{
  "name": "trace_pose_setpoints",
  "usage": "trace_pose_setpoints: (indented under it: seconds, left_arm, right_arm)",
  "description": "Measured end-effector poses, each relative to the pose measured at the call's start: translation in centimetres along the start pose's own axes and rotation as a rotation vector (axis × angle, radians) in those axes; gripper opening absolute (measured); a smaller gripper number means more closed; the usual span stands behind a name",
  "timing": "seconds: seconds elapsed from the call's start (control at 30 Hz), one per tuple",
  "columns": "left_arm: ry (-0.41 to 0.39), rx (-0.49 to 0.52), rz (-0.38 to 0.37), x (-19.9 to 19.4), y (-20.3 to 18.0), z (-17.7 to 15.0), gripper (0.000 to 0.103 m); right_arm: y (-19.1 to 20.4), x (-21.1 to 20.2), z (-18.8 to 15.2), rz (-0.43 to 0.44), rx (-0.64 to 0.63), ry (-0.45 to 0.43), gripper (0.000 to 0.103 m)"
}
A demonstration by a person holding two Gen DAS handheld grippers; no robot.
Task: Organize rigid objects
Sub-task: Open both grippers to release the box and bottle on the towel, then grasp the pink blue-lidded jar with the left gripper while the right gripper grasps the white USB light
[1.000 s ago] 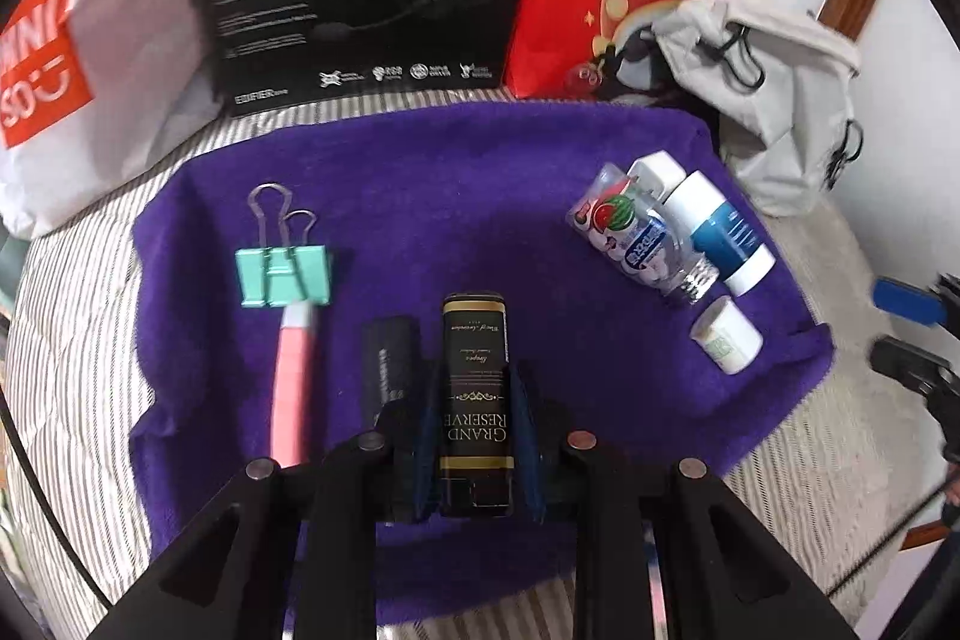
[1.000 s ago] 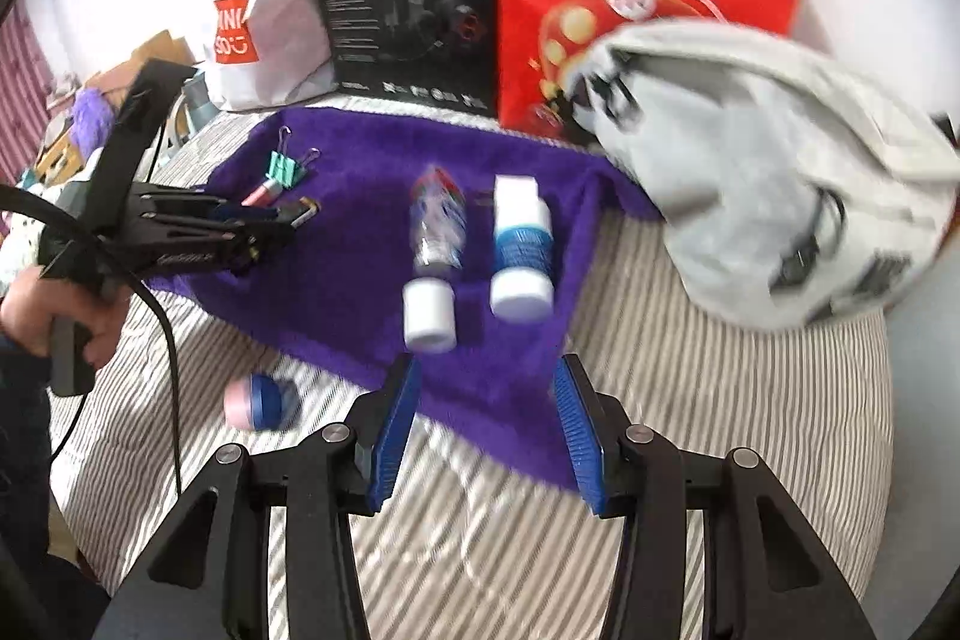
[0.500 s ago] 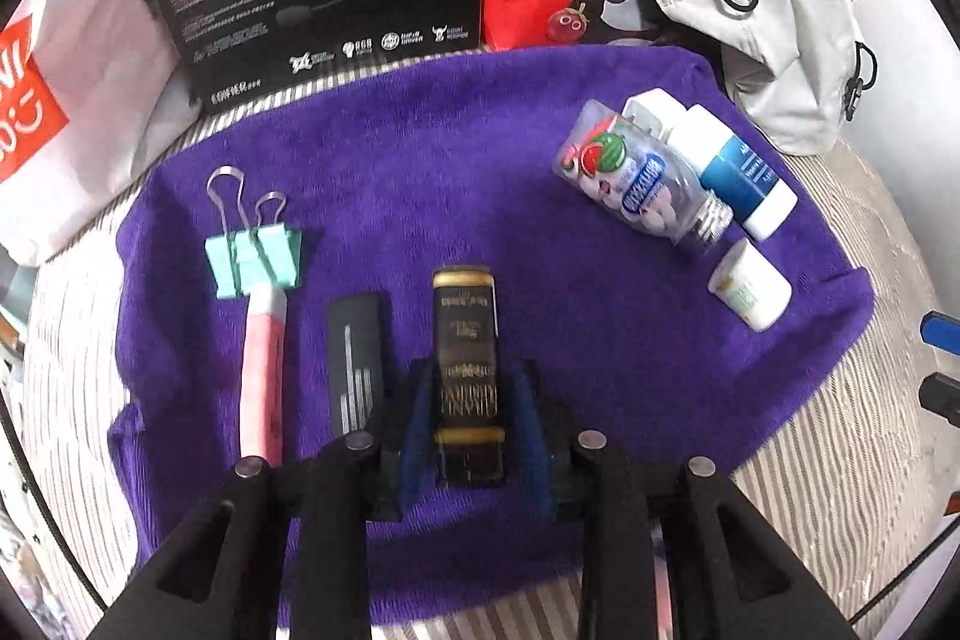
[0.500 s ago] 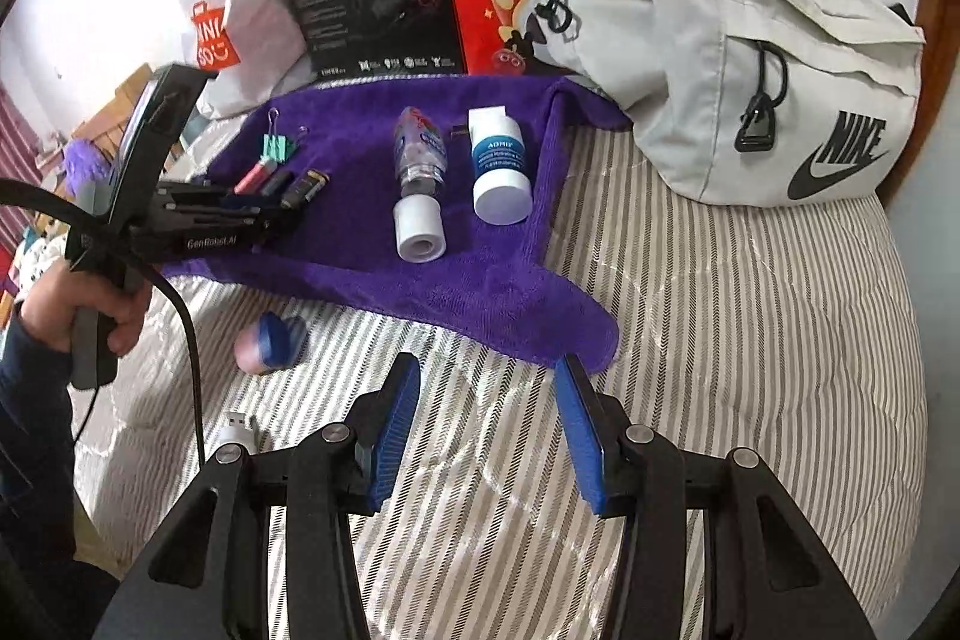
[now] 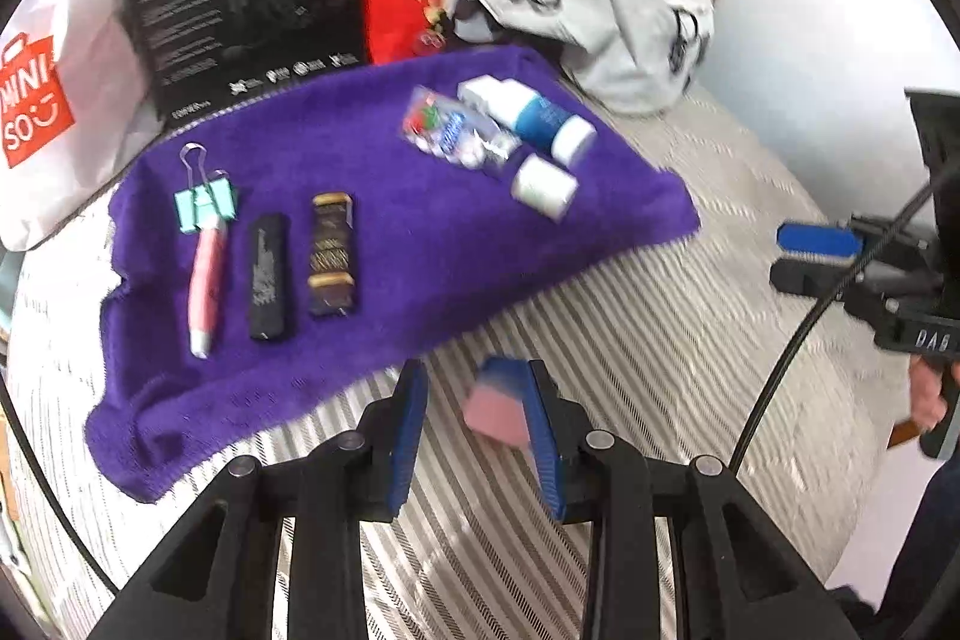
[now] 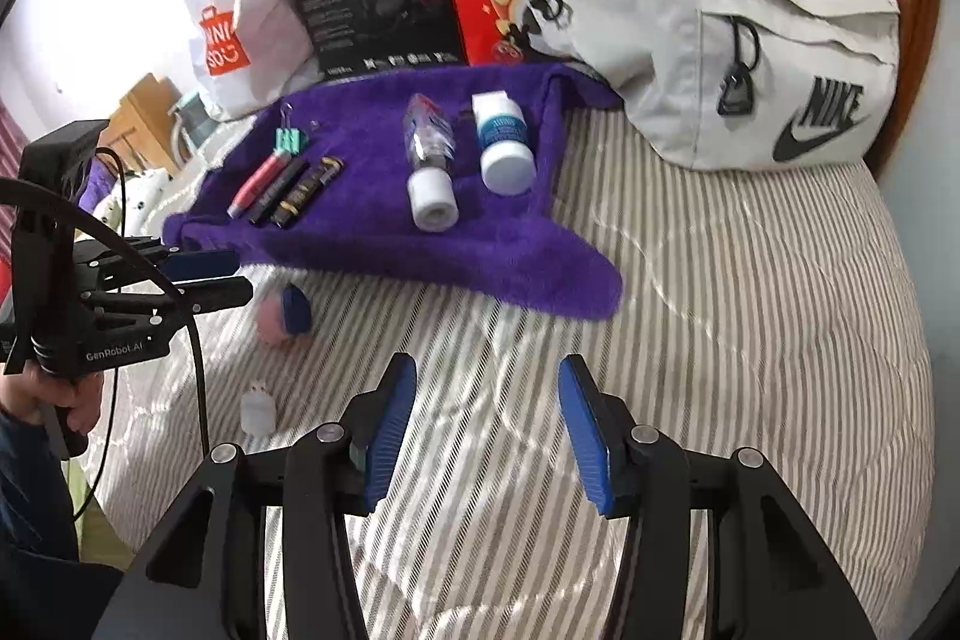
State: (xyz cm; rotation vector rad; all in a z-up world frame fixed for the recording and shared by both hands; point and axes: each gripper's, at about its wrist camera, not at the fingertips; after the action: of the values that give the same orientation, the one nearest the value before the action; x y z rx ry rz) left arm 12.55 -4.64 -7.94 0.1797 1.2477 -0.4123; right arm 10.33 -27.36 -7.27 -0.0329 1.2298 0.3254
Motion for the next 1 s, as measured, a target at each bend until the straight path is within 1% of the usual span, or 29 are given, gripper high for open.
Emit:
trace_pose_setpoints:
  seconds: [0.03, 0.1, 0.17, 0.23, 0.33, 0.5, 0.53, 0.57, 0.6, 0.63, 0.7, 0.87, 1.0]
  left_arm:
    - [0.008, 0.017, -0.004, 0.5, 0.0, 0.2, 0.031]
    - [0.013, 0.062, 0.001, 0.9, -0.4, -0.1, 0.035]
    - [0.011, 0.111, 0.018, 1.2, -0.8, -0.5, 0.051]
    - [0.009, 0.148, 0.043, 1.5, -0.9, -0.6, 0.053]
    - [0.019, 0.19, 0.039, 2.1, -1.3, -0.7, 0.053]
    - [0.043, 0.243, 0.067, 3.7, -2.1, -0.4, 0.053]
    - [0.052, 0.246, 0.069, 4.0, -2.1, -0.4, 0.05]
    - [0.047, 0.252, 0.05, 4.1, -2.2, -0.4, 0.041]
    - [0.039, 0.254, 0.035, 4.1, -2.2, -0.4, 0.038]
    - [0.037, 0.258, 0.03, 4.1, -2.3, -0.5, 0.036]
    - [0.031, 0.27, 0.037, 4.1, -2.6, -0.5, 0.036]
    - [0.028, 0.254, 0.022, 4.0, -2.2, -0.6, 0.036]
    - [0.025, 0.191, 0.067, 3.0, 0.0, -1.4, 0.036]
  right_arm:
    - [0.1, -0.1, -0.3, -0.003, 0.0, 0.0, 0.049]
    - [0.2, -0.1, -1.0, -0.003, 0.002, 0.006, 0.05]
    - [0.4, -0.1, -1.4, -0.009, 0.006, 0.011, 0.05]
    - [0.6, 0.2, -1.8, -0.014, 0.004, 0.025, 0.05]
    - [0.9, 0.6, -2.0, -0.029, 0.0, 0.043, 0.05]
    - [1.1, 1.4, -2.3, -0.025, -0.003, 0.068, 0.05]
    - [1.1, 1.6, -2.5, -0.026, -0.005, 0.071, 0.05]
    - [1.1, 1.6, -2.5, -0.024, -0.005, 0.073, 0.05]
    - [1.0, 1.7, -2.6, -0.021, -0.003, 0.076, 0.05]
    - [0.9, 1.9, -2.6, -0.02, 0.002, 0.08, 0.05]
    - [0.8, 2.2, -2.6, -0.015, 0.01, 0.088, 0.05]
    - [1.8, 2.3, -2.6, 0.015, -0.018, 0.083, 0.05]
    - [4.6, 2.2, -2.0, 0.072, -0.096, 0.056, 0.05]
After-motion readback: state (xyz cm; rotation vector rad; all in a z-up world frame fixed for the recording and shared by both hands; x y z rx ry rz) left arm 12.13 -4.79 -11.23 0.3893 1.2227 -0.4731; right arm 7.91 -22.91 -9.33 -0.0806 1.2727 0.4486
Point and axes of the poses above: each gripper's, at about its wrist camera, not at the fingertips, and x roughly the way its jaws point, y to its left, z to its top, and after that the axes turned 13 degrees about y, right-handed
